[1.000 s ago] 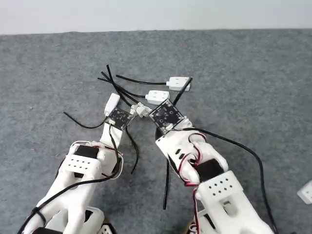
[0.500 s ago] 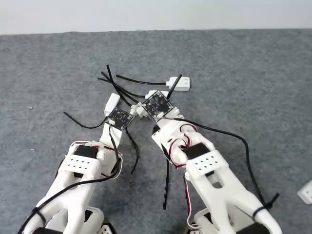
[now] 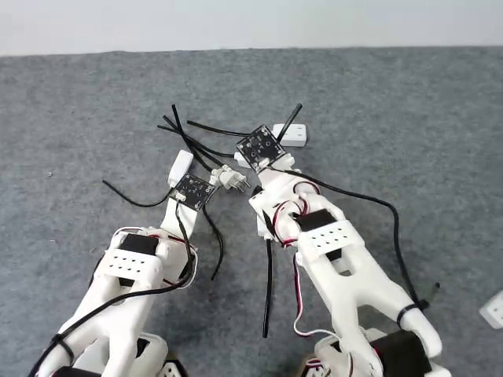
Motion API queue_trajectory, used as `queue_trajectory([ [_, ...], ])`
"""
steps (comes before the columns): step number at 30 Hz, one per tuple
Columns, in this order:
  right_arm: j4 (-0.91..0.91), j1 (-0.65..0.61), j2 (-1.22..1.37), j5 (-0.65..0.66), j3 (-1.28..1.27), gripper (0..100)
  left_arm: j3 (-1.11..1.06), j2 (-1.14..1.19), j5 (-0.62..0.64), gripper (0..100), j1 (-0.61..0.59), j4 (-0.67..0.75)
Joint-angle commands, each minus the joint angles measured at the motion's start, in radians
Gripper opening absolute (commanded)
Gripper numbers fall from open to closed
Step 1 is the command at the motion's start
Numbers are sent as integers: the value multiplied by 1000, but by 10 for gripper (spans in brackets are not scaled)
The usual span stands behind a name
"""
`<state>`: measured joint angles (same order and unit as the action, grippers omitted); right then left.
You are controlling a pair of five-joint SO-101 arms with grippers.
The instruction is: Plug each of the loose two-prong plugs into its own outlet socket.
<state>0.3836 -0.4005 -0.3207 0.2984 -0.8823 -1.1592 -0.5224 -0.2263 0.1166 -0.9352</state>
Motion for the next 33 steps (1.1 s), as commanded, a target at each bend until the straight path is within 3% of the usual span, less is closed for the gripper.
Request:
queue_trajectory([
  [1, -15, 10, -5, -9, 61, 8, 2, -26, -12, 13, -5, -11],
  [33, 162, 12, 117, -2, 58, 8, 2, -26, -12, 13, -8, -11],
])
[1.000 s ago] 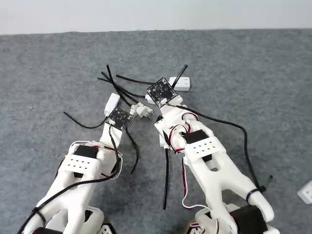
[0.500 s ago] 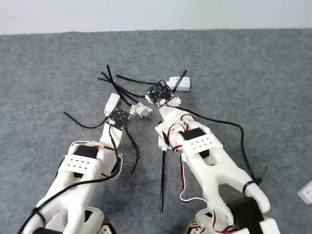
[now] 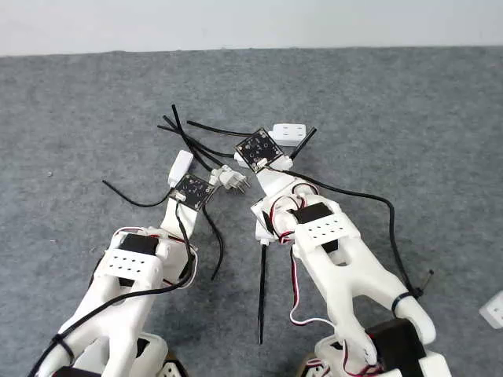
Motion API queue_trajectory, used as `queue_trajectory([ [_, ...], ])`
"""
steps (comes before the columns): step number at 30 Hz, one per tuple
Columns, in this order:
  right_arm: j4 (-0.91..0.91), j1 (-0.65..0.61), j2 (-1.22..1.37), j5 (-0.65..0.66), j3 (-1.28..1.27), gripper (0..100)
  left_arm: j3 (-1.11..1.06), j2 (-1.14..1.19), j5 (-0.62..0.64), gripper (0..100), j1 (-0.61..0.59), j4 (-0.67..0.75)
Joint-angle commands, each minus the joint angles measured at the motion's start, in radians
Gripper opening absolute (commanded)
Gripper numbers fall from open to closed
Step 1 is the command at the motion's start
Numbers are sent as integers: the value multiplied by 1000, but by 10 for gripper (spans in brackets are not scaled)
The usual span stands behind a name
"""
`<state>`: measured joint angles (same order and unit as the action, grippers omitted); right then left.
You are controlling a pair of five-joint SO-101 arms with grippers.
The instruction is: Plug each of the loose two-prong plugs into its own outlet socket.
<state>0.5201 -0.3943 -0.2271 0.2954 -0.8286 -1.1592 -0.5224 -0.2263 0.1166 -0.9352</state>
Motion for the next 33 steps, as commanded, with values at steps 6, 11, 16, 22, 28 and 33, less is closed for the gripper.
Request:
queue_trajectory([
  [6, 27, -39, 15, -98, 11, 84, 2, -26, -12, 13, -8, -11],
  [11, 94, -96, -68, -249, 21, 262, 2, -26, -12, 13, -8, -11],
  [16, 110, -125, -88, -347, 25, 266, 2, -26, -12, 13, -8, -11],
  [22, 99, -130, -10, -373, 44, 266, 2, -26, -12, 13, -8, -11],
  [28, 180, -128, 186, -368, 204, 263, 2, -26, -12, 13, -8, -11],
  [33, 292, -125, 285, -368, 319, 251, 2, -26, -12, 13, -8, -11],
])
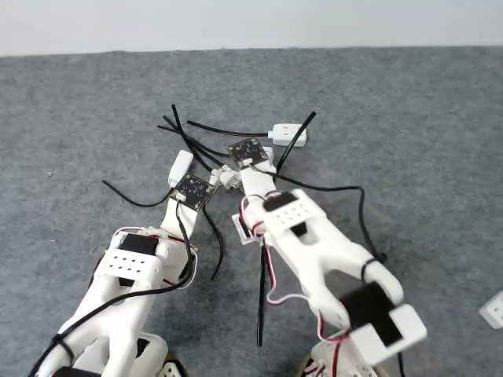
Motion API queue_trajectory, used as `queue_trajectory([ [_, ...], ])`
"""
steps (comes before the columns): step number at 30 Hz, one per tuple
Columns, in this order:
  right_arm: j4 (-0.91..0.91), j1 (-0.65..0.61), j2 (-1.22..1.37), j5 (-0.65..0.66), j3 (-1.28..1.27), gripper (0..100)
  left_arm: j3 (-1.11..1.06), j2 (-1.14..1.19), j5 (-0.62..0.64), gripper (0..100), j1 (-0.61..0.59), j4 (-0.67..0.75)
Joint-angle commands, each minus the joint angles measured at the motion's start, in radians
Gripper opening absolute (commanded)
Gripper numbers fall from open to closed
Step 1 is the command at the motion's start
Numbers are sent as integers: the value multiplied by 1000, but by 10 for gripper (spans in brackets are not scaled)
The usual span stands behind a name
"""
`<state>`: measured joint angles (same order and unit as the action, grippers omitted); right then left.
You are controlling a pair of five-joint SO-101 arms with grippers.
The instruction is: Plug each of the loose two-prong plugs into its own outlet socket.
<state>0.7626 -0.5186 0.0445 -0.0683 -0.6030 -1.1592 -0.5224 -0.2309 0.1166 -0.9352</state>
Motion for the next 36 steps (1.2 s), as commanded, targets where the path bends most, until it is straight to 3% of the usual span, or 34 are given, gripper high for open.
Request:
queue_trajectory([
  [1, 59, -1, 27, -3, 106, 225, 2, -26, -8, 13, -8, -11],
  [6, 107, 22, 48, -2, 150, 5, 2, -26, -8, 13, -8, -11],
  [10, 133, 62, 18, 57, 146, 5, 2, -26, -8, 13, -8, -11],
  [14, 237, 179, -125, 69, 149, 8, 2, -26, -8, 13, -8, -11],
  [18, 377, 389, -323, 143, 149, 8, 2, -26, -8, 13, -8, -9],
  [23, 440, 785, -470, 242, 110, 8, 2, -26, -8, 13, -8, -9],
  [29, 292, 1193, -429, 397, 20, 8, 2, -26, -8, 13, -8, -9],
  [36, 91, 1460, -283, 451, -14, 9, 2, -26, -8, 13, -8, -9],
])
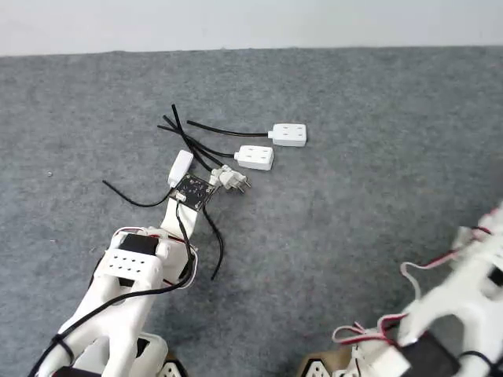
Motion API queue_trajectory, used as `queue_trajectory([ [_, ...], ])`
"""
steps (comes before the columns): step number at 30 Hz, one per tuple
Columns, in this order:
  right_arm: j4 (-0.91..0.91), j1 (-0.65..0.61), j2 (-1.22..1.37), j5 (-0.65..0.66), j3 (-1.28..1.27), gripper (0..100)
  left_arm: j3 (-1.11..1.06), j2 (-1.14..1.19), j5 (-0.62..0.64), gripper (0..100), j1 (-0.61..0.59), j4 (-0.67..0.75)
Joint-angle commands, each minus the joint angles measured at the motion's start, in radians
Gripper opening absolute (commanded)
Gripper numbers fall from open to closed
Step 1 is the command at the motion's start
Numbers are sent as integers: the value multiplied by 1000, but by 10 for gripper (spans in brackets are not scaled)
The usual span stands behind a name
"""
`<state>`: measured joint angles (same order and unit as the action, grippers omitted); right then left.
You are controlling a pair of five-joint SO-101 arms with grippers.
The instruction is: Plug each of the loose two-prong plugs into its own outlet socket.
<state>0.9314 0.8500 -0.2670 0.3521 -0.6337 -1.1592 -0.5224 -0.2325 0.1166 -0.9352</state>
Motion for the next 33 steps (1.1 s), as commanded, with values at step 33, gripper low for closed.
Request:
queue_trajectory([
  [33, 447, -641, 179, -264, 531, 82, 30, -25, 86, 56, -147, 71],
])
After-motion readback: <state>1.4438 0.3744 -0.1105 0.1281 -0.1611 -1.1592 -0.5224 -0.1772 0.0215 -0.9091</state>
